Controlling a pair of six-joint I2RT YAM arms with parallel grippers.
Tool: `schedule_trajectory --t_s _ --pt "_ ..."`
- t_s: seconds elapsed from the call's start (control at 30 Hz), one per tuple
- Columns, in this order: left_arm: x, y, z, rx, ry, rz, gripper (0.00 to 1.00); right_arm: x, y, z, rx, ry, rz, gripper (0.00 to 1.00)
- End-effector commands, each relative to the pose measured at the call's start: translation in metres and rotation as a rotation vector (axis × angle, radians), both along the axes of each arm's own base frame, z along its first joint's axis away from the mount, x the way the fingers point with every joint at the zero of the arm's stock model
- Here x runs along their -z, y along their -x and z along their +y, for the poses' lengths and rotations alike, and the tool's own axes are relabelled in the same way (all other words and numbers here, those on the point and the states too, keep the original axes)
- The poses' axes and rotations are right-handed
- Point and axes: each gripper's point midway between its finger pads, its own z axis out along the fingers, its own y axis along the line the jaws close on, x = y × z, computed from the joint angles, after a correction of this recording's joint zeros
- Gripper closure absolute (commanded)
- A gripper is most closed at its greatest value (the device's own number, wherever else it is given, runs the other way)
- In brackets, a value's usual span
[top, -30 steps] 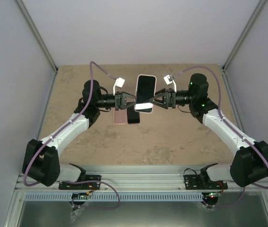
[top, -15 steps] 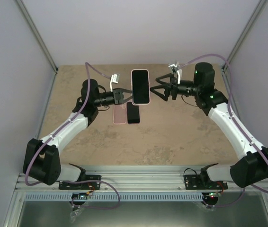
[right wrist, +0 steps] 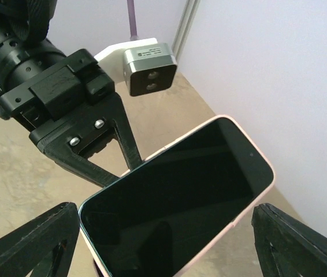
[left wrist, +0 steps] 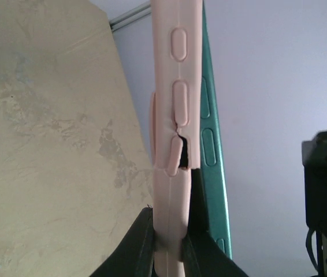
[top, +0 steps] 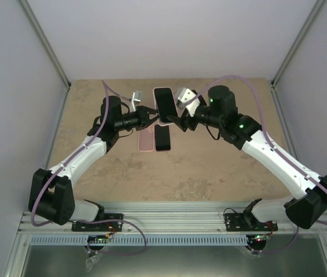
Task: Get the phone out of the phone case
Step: Remove the phone case from the phone.
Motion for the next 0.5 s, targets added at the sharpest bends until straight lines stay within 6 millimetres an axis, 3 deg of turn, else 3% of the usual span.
schedule_trajectory --t_s 0.0,0.23,0.47 --pt "-0.020 -0.008 0.003 -0.034 0.034 -0.018 1.00 0.003 -0.008 0.008 0.064 0.130 -0.149 0.18" --pt "-0.016 -0.011 0.004 -0.039 0.046 0.017 1.00 0.018 0.003 0.029 0.043 0.215 -0.215 0.27" --pt "-0.012 -0.012 0.003 -0.036 0.058 0.035 1.00 0.027 0.003 0.035 0.069 0.287 -0.283 0.32"
